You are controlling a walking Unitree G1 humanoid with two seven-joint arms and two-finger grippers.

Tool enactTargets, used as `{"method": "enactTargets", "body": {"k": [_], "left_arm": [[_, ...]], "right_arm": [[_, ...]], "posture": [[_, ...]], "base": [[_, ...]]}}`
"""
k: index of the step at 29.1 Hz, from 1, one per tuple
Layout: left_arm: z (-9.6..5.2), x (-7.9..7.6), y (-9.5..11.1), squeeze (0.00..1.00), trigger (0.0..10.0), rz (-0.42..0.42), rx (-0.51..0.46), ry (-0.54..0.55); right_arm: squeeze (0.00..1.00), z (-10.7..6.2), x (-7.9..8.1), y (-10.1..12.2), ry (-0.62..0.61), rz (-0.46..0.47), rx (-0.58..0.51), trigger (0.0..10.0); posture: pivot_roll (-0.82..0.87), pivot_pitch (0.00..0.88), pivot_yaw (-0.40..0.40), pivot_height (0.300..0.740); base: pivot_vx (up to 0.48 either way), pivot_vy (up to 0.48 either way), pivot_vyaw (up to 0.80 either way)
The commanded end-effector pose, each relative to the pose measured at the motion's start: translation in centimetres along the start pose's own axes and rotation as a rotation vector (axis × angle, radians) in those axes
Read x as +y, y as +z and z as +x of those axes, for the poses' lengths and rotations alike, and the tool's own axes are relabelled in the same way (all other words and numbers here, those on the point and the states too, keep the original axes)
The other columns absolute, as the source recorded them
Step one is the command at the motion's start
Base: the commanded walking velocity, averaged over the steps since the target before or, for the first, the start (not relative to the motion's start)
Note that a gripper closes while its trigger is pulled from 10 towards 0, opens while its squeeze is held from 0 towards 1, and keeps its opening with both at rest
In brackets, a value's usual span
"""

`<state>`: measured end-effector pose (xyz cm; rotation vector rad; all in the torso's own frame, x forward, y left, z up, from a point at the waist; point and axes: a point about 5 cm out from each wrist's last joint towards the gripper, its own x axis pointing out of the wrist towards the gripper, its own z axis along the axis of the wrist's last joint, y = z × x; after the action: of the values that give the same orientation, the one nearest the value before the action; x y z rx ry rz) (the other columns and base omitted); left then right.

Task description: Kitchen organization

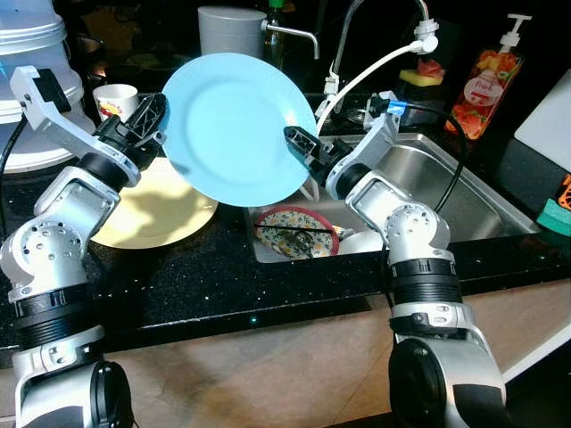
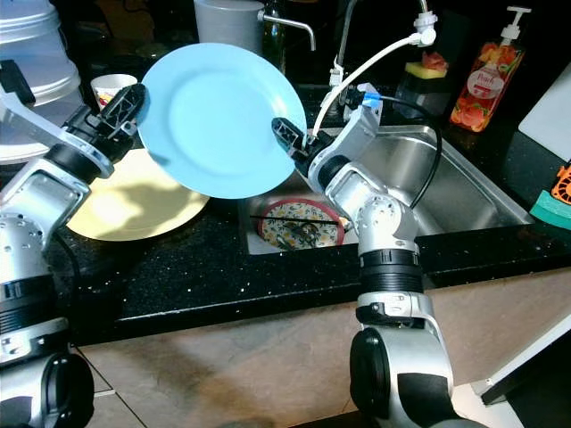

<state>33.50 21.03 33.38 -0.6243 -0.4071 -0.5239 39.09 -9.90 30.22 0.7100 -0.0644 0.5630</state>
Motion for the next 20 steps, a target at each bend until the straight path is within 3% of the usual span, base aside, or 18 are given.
{"method": "enactTargets", "body": {"k": [1,2,3,4,5,13,20], "left_arm": [[0.1,-0.3,0.5,0.0,0.0,0.002,0.004,-0.021],[0.1,-0.3,0.3,0.0,0.0,0.02,0.029,-0.016],[0.1,-0.3,0.3,0.0,0.0,0.02,0.029,-0.016],[0.1,-0.2,0.2,0.0,0.0,0.022,0.035,-0.012],[0.2,-0.2,0.0,0.0,0.0,0.03,0.043,-0.004],[0.1,0.4,-0.5,0.0,0.0,0.052,0.077,0.055],[0.1,0.9,-1.2,0.0,0.0,0.106,0.119,0.096]], "right_arm": [[0.0,0.0,0.3,0.0,0.034,0.036,0.017,10.0],[0.0,-0.1,1.1,-0.5,0.114,0.138,0.061,8.3],[0.0,-0.1,1.1,-0.5,0.114,0.138,0.061,8.3],[0.0,-0.1,1.4,-0.6,0.136,0.179,0.062,0.6],[0.0,-0.2,1.6,-0.5,0.158,0.219,0.058,0.0],[0.0,-0.4,1.9,0.5,0.234,0.375,0.025,0.0],[0.0,-0.6,1.8,1.0,0.236,0.382,0.01,0.0]], "posture": [[-0.02,0.091,-0.036,0.74],[-0.02,0.091,-0.036,0.74],[-0.02,0.091,-0.036,0.74],[-0.02,0.092,-0.033,0.74],[-0.02,0.091,-0.034,0.74],[-0.02,0.092,-0.035,0.74],[-0.02,0.092,-0.035,0.74]], "base": [[0.0,0.0,0.0],[0.0,0.0,0.0],[0.0,0.0,0.0],[0.0,0.0,0.0],[0.0,0.0,0.0],[0.0,0.0,0.0],[0.0,0.0,0.0]]}}
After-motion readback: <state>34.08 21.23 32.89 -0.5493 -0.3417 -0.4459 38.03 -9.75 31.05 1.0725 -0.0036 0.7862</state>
